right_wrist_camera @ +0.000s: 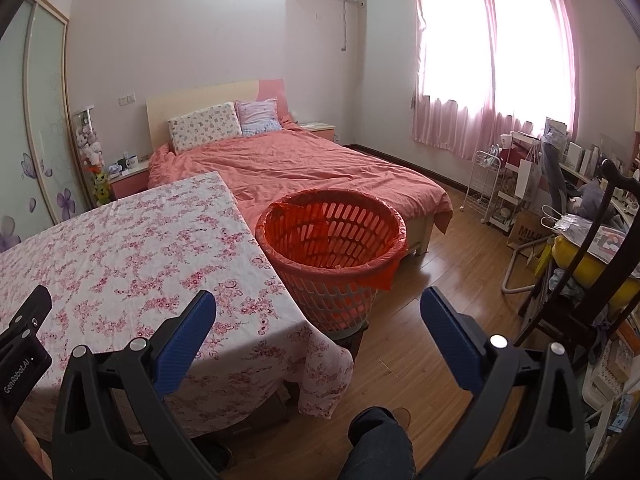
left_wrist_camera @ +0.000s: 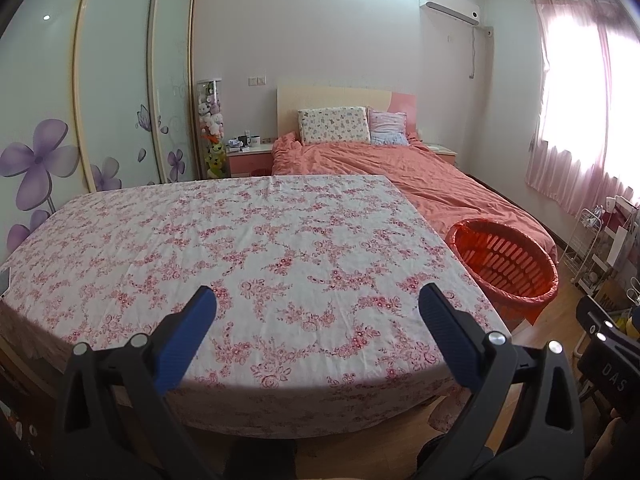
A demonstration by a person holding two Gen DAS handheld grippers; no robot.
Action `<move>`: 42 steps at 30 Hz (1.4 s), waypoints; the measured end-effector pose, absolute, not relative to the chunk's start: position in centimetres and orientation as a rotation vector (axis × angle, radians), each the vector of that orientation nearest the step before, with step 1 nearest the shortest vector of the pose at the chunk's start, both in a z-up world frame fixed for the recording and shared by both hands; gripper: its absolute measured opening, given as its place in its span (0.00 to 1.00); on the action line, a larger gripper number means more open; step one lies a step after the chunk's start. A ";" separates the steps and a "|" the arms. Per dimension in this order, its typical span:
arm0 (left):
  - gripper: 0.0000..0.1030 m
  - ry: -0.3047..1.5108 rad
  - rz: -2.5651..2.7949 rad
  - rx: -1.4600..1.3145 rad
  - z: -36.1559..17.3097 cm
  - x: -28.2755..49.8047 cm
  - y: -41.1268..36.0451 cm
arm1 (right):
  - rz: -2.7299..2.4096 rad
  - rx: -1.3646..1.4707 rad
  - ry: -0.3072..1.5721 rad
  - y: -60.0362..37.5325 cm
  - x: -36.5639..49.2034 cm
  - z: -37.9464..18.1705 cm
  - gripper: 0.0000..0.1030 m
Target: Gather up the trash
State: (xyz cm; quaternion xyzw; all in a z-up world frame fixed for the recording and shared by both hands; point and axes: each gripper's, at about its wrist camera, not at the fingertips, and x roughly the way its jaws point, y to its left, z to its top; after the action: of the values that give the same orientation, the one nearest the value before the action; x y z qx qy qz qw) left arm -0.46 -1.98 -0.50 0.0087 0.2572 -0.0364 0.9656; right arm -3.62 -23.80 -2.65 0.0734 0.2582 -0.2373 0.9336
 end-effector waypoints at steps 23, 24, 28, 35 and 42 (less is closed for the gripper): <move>0.96 0.524 -0.067 0.021 -0.7 -0.3 -2.0 | -0.484 0.149 0.534 -24.0 -3.2 -2.4 0.98; 0.96 0.524 -0.068 0.021 -0.7 -0.3 -2.0 | -0.484 0.149 0.535 -24.1 -3.2 -2.4 0.98; 0.96 0.524 -0.068 0.021 -0.7 -0.3 -1.9 | -0.485 0.148 0.534 -24.1 -3.2 -2.4 0.98; 0.96 0.524 -0.068 0.021 -0.7 -0.3 -1.9 | -0.486 0.149 0.534 -24.1 -3.1 -2.4 0.98; 0.96 0.524 -0.068 0.022 -0.7 -0.3 -2.0 | -0.484 0.149 0.535 -24.2 -3.1 -2.4 0.98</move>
State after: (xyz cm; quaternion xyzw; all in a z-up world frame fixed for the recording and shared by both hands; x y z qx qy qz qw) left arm -0.26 -1.96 -0.68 0.0108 0.2592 -0.0334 0.9652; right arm -3.14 -24.16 -2.38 0.0728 0.2613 -0.2365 0.9330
